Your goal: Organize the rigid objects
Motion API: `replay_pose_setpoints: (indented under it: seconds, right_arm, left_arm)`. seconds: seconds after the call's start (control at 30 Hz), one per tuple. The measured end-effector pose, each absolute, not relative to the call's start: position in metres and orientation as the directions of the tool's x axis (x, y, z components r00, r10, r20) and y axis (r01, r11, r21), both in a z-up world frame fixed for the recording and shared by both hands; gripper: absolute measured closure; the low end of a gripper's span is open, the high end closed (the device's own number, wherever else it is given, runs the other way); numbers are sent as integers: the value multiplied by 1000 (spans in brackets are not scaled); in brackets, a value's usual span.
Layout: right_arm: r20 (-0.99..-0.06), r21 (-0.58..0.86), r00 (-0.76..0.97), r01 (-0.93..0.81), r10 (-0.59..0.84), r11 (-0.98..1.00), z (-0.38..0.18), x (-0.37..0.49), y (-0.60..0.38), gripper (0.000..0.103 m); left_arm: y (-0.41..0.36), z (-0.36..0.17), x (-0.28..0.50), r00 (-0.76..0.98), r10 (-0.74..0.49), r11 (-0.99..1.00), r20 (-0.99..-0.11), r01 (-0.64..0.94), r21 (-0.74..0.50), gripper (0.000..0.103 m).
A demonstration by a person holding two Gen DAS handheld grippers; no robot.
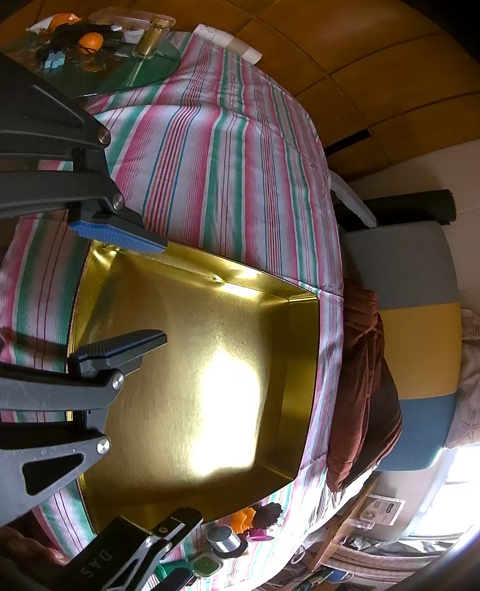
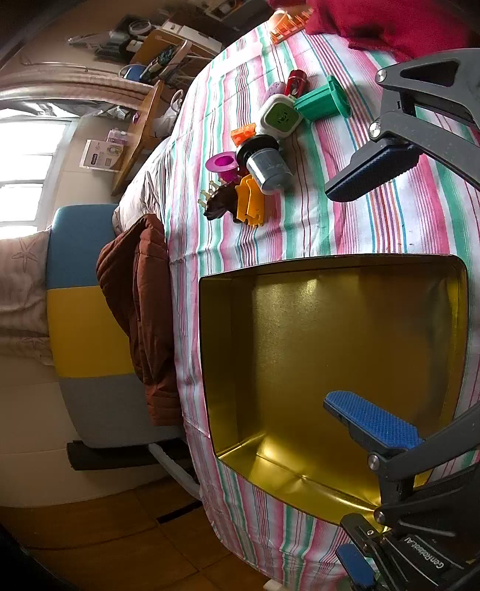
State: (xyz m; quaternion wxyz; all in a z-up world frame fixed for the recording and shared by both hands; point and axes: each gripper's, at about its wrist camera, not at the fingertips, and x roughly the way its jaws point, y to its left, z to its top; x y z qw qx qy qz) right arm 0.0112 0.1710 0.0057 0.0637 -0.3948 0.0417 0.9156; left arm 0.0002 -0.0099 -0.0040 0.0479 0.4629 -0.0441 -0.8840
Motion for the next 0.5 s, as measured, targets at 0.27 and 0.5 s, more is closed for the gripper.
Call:
replay_pose_setpoints:
  seconds: [0.27,0.5]
  right_arm:
    - [-733,22,-675,-150,86,-988,6,11,170,0]
    - [-738,55,-672,-154,64,-987,5,11,174,0]
  left_arm:
    - [-9,-3,1,-569,-128,-991,-812,43,126,59]
    - [-10,-4,0,-561,-131,-991,-818,49,126,59]
